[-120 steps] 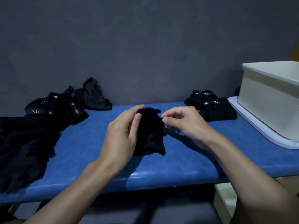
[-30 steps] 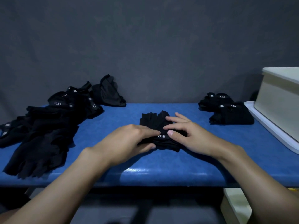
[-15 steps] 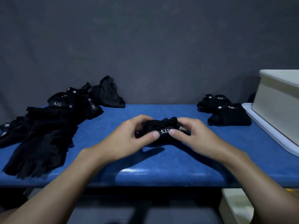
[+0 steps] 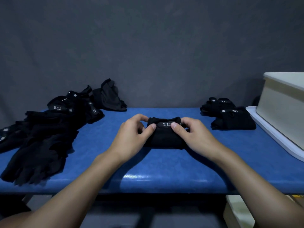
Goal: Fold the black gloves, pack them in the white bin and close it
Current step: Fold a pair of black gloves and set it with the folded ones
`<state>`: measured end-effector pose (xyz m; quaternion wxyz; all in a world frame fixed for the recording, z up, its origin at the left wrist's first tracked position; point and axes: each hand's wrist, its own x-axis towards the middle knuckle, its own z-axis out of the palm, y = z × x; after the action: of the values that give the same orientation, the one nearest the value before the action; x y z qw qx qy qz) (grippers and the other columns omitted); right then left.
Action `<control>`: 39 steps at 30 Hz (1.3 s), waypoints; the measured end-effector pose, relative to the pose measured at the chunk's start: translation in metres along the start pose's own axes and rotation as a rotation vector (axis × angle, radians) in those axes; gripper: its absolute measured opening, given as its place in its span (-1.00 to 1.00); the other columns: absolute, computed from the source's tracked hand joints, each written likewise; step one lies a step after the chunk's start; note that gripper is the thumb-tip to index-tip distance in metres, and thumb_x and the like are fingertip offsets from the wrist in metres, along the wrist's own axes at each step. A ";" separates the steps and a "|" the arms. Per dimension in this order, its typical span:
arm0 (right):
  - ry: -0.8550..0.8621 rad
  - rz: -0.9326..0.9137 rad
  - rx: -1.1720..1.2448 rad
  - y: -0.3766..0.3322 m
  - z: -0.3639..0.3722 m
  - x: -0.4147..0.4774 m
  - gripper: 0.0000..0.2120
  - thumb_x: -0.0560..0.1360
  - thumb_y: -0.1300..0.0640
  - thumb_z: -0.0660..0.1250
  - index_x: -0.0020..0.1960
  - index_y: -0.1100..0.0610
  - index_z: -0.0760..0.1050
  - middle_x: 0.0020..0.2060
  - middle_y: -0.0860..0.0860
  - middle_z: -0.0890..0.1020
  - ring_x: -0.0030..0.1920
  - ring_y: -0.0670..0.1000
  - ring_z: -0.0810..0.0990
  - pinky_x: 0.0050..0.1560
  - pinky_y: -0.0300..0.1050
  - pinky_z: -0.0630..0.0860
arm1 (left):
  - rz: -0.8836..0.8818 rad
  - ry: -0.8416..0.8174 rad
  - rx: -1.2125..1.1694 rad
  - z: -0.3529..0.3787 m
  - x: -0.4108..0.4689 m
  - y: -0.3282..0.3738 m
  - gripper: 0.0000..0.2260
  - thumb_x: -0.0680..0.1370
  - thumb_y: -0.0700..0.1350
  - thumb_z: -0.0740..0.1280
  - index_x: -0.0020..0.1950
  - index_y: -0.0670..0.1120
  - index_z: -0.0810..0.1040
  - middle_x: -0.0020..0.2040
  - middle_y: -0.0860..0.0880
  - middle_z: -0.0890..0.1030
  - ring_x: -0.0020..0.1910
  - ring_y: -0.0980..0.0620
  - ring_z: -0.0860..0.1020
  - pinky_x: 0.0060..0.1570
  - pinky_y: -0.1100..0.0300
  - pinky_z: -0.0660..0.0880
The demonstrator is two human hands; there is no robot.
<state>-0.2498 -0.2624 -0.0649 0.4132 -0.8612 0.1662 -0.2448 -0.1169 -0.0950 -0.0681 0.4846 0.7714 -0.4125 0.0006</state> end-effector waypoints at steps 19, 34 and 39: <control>0.004 -0.019 -0.123 -0.003 0.004 0.002 -0.54 0.52 -0.14 0.33 0.38 -0.20 0.30 0.17 -0.12 0.44 0.16 -0.10 0.47 0.19 -0.14 0.41 | 0.122 -0.109 0.278 0.007 -0.001 -0.005 -0.80 0.56 -0.03 0.35 0.18 0.04 0.50 0.09 0.08 0.44 0.07 0.07 0.47 0.08 0.28 0.36; -0.090 -0.031 -0.225 0.015 -0.027 -0.014 -0.48 0.41 -0.15 0.42 0.35 -0.23 0.39 0.25 -0.27 0.53 0.31 -0.19 0.46 0.41 0.08 0.33 | 0.038 -0.320 0.097 -0.003 -0.003 0.009 -0.59 0.48 -0.05 0.48 0.29 0.17 0.51 -0.04 0.02 0.54 -0.09 0.00 0.61 0.07 0.06 0.56; -0.073 0.052 -0.269 0.034 -0.068 -0.032 -0.35 0.32 -0.25 0.39 0.39 -0.29 0.36 0.29 -0.32 0.50 0.35 -0.21 0.43 0.45 0.07 0.30 | 0.168 -0.334 0.073 0.035 -0.001 0.026 -0.61 0.46 -0.03 0.51 0.24 0.19 0.53 -0.03 0.04 0.54 -0.17 0.05 0.56 -0.03 0.13 0.55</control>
<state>-0.3171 -0.3106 -0.0645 0.3061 -0.9125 0.2045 -0.1782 -0.1482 -0.1255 -0.0683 0.3792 0.7407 -0.5499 -0.0717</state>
